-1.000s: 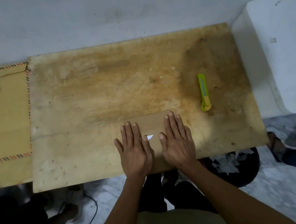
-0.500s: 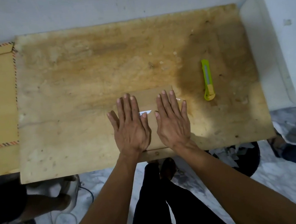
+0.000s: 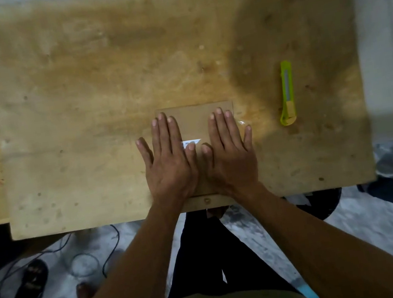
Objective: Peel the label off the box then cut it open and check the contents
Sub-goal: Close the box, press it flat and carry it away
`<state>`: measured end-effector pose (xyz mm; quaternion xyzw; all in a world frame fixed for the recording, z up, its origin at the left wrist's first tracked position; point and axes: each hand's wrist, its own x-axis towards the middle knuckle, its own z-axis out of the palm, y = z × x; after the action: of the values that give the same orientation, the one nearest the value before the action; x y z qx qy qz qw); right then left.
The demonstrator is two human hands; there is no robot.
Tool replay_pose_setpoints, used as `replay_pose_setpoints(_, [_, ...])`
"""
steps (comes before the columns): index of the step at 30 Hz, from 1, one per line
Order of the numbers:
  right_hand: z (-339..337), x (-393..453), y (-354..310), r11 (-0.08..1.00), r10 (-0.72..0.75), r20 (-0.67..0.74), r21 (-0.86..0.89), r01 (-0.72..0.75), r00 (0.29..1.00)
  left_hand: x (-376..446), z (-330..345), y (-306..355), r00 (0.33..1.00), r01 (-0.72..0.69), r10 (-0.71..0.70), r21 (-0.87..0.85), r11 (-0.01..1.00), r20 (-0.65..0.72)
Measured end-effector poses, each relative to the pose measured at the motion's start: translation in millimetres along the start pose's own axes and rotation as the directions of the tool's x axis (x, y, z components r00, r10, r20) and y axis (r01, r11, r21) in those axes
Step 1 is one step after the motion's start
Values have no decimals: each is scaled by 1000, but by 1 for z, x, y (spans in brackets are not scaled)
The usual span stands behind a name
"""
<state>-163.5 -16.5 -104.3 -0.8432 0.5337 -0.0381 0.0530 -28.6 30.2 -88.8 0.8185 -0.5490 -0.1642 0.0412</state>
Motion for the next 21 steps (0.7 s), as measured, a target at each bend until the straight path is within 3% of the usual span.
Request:
replay_pose_setpoints(5, [3,-1,1,1000,5,-62,21,-4,998,-1,-3,0,1000,4,-3,-36,999,8])
replay_pose_setpoints(9, [3,1,0,987,60,-103,156,-43,993,-2,-6,-1,995,84,-93,-179,980,-42])
replay_pose_setpoints(12, [-1,2,-5,945,196,-79,280,-167,978,-2,-6,1,982,163,-178,-209,964,-55])
replay_pose_setpoints(16, [-6,-2,-15,871,401,-54,330,-363,914,-1,-6,3,983,161,-177,-227,960,-50])
replay_pose_setpoints(21, [-7,-3,-19,848,373,-26,415,-330,927,-2,-6,5,986,117,-150,-335,935,-76])
